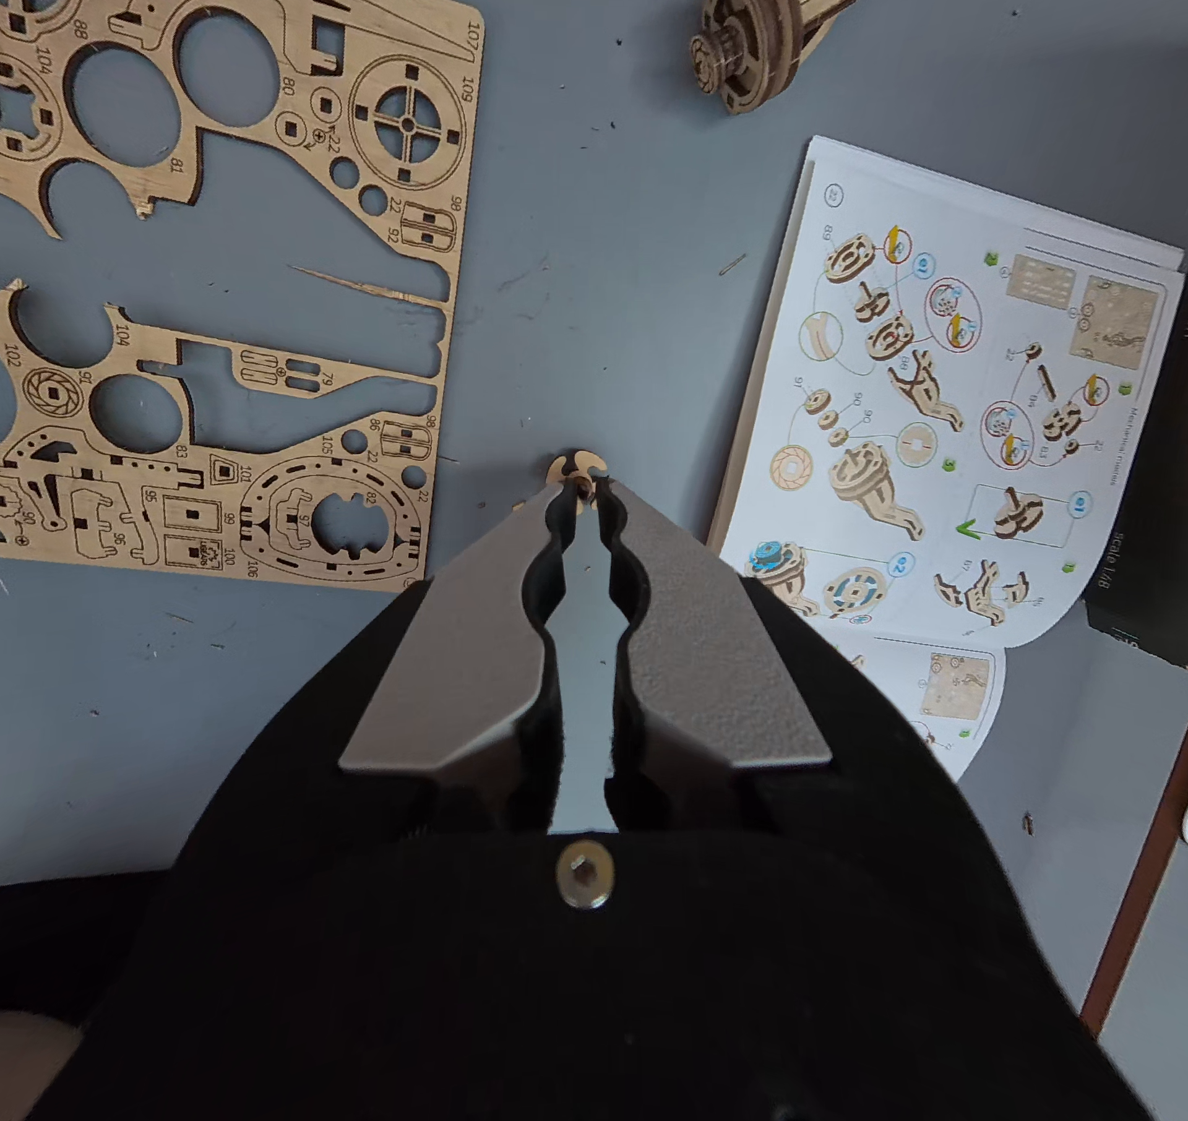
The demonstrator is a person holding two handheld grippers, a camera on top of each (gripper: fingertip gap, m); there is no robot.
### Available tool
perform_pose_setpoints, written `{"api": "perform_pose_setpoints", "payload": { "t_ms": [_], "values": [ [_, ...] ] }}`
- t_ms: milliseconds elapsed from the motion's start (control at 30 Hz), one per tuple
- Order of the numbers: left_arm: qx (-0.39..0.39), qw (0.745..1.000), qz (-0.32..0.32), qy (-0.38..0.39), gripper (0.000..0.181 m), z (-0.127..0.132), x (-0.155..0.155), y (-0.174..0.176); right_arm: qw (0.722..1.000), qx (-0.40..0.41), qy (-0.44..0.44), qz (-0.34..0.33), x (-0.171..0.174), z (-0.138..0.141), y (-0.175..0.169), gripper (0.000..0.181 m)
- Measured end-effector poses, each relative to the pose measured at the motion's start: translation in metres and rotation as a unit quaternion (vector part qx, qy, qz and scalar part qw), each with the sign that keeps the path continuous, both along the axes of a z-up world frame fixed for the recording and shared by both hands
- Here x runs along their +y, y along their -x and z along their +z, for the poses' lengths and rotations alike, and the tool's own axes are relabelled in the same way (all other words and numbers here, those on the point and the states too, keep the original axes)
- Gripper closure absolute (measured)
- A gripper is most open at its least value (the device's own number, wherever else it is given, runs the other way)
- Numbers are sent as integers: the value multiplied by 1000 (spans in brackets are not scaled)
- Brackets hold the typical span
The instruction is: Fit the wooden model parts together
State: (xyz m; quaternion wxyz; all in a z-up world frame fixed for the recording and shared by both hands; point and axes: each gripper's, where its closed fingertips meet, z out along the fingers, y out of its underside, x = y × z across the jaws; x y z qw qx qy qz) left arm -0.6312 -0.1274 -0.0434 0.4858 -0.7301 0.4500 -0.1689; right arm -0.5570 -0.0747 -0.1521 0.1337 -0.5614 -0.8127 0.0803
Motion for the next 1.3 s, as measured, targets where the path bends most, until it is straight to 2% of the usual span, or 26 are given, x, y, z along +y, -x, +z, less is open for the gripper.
{"api": "perform_pose_setpoints", "payload": {
  "t_ms": [367,567,667,933,1100,1200,1300],
  "values": [
    [2,1000,-2,-1,170,0,-1,-1,1000,-14,3,8,-1,-2,-2,180],
    [1,1000,-2,-1,170,0,-1,-1,999,-33,22,16,-8,8,-3,180],
    [1,1000,-2,0,170,0,-1,-1,997,-69,29,9,-7,-3,-7,180],
    [0,1000,-2,-1,170,0,-1,-1,998,-61,20,21,-6,-3,-7,180],
    [-1,1000,-1,-2,170,2,0,0,998,-55,13,20,-7,7,-9,180],
    [-3,1000,-1,-1,170,2,0,0,995,-93,16,11,-5,-5,-17,178],
    [-2,1000,-2,-1,170,1,0,-1,996,-85,23,13,-9,-4,-15,178]
  ]
}}
